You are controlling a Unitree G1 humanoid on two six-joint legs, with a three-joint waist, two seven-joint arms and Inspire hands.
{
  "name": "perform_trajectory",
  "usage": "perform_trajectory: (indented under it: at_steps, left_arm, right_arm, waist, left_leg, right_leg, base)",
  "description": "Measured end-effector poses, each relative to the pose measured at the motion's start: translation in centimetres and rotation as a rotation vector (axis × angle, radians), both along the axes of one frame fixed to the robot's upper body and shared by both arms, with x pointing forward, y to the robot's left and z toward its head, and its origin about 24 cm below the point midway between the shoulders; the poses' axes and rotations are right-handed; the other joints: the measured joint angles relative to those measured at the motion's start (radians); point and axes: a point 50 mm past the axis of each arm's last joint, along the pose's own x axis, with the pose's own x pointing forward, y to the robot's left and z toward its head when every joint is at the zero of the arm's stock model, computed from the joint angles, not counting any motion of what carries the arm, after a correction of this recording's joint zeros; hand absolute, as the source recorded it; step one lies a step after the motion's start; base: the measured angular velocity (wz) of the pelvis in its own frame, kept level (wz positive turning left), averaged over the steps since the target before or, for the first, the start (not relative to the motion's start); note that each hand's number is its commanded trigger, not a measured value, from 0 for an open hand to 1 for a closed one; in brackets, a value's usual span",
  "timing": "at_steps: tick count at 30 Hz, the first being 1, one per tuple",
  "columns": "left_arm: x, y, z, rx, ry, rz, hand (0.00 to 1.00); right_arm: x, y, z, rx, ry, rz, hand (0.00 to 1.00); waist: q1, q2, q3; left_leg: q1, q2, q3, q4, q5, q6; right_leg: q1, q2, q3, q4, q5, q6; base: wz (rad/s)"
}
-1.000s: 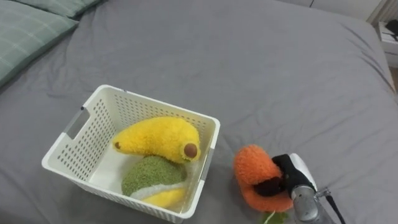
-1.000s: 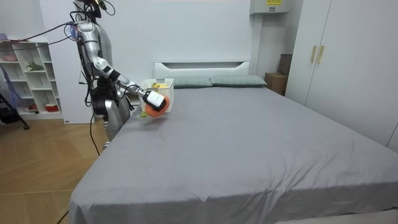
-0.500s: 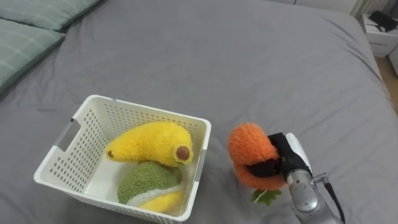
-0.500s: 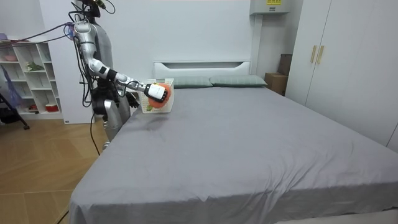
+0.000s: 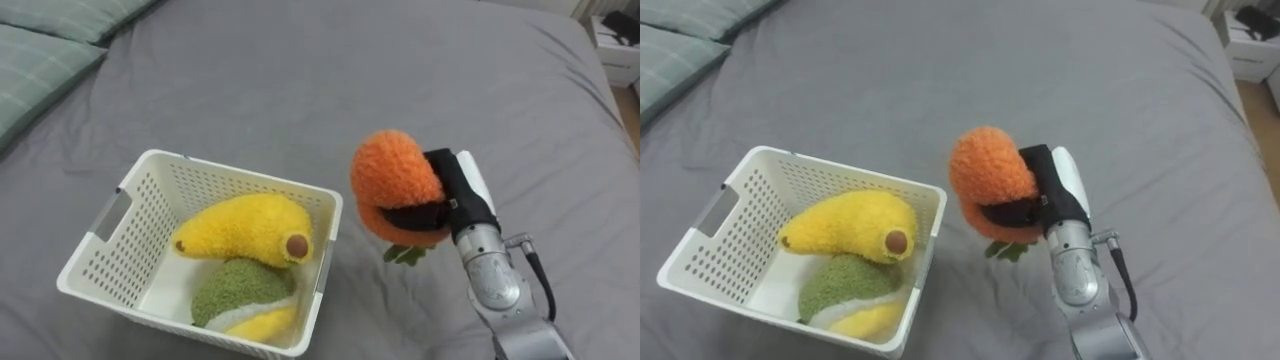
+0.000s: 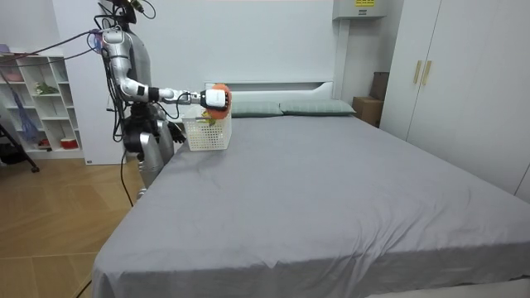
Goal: Collect toys from the bed
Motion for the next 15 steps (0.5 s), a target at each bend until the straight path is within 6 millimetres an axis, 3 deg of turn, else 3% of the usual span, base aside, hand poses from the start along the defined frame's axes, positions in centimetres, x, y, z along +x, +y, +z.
perform_trajectory:
  at_steps: [4, 11, 15]
  left_arm:
    - [0.0, 0.1, 0.0, 0.003, 0.001, -0.001, 0.00]
    - [0.0, 0.2, 0.1, 0.016, 0.006, -0.017, 0.00]
    - [0.5, 0.2, 0.1, 0.021, 0.003, -0.043, 0.00]
  right_arm:
    - [0.1, 0.8, 2.1, 0.018, -0.086, 0.032, 1.00]
    - [0.5, 1.8, 2.2, -0.040, -0.069, 0.079, 1.00]
    - [0.8, 2.7, 3.3, -0.040, -0.096, 0.131, 1.00]
  waist:
    - [0.008, -0.008, -0.0007]
    - [0.038, -0.015, -0.0028]
    - [0.062, -0.024, -0.0033]
  left_leg:
    - [0.001, 0.000, 0.000, -0.002, 0.000, 0.000]
    - [-0.001, 0.001, -0.008, 0.000, 0.000, 0.000]
    - [-0.001, 0.000, -0.011, 0.000, 0.000, 0.000]
  right_leg:
    - [0.000, 0.000, 0.000, -0.001, 0.000, 0.001]
    - [0.000, 0.000, -0.007, 0.003, 0.000, 0.000]
    - [0.001, 0.001, -0.007, 0.003, 0.000, 0.000]
  base:
    - [0.00]
    - [0.02]
    - [0.00]
